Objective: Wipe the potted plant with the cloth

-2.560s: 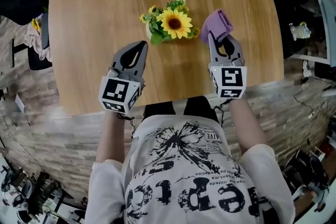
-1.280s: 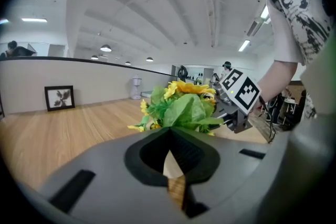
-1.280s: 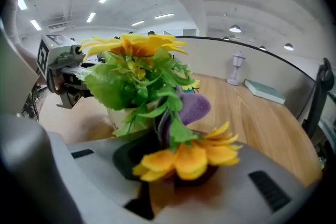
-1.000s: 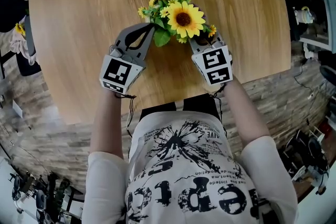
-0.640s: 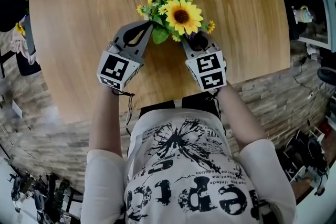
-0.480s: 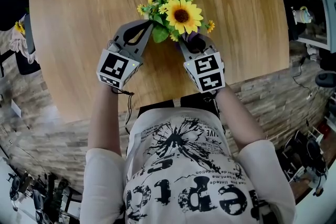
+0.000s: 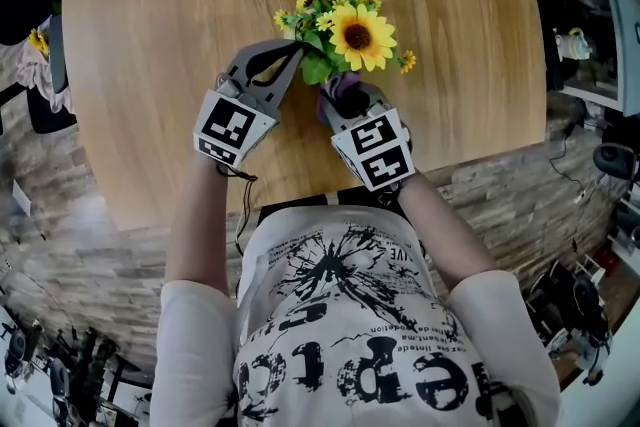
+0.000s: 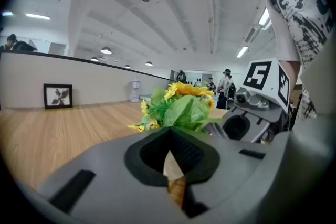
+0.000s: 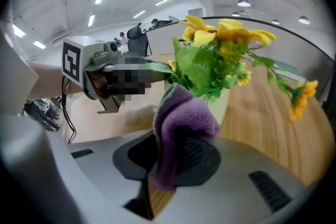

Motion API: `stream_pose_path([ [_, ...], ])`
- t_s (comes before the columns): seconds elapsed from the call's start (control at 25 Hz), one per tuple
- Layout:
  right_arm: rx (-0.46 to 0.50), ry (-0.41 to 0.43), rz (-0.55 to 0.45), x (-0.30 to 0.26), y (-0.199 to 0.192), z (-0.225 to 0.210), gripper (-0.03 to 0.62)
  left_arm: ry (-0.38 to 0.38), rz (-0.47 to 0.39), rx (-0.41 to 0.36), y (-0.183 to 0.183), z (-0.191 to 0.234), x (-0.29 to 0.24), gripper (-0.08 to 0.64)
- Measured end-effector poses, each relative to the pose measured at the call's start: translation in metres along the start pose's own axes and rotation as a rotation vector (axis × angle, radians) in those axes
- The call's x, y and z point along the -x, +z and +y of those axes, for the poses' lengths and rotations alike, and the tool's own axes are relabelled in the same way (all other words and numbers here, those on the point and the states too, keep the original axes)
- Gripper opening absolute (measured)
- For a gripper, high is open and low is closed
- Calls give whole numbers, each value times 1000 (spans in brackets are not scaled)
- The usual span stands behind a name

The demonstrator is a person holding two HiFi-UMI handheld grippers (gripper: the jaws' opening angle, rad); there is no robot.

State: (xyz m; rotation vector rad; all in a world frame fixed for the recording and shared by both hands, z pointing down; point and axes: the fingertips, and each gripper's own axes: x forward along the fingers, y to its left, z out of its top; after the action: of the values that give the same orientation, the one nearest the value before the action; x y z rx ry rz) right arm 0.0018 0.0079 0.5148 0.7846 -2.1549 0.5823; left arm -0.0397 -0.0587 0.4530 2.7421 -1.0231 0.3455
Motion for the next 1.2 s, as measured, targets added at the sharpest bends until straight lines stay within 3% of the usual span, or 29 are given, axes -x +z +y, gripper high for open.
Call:
stream_pose_path([
  [0.4, 23, 105, 24, -15, 12, 27, 77, -18, -7, 31, -1, 1, 1, 3],
  [0.6, 98, 186, 37, -26, 19, 52, 77, -39, 1, 27, -1, 0, 0, 3],
  [0.96, 61, 198, 39, -4, 11, 50, 75, 4, 29, 61, -3, 3, 0, 3],
  [1.2, 9, 94, 78, 37, -24, 3, 75, 40, 45, 97, -3, 3, 0, 3],
])
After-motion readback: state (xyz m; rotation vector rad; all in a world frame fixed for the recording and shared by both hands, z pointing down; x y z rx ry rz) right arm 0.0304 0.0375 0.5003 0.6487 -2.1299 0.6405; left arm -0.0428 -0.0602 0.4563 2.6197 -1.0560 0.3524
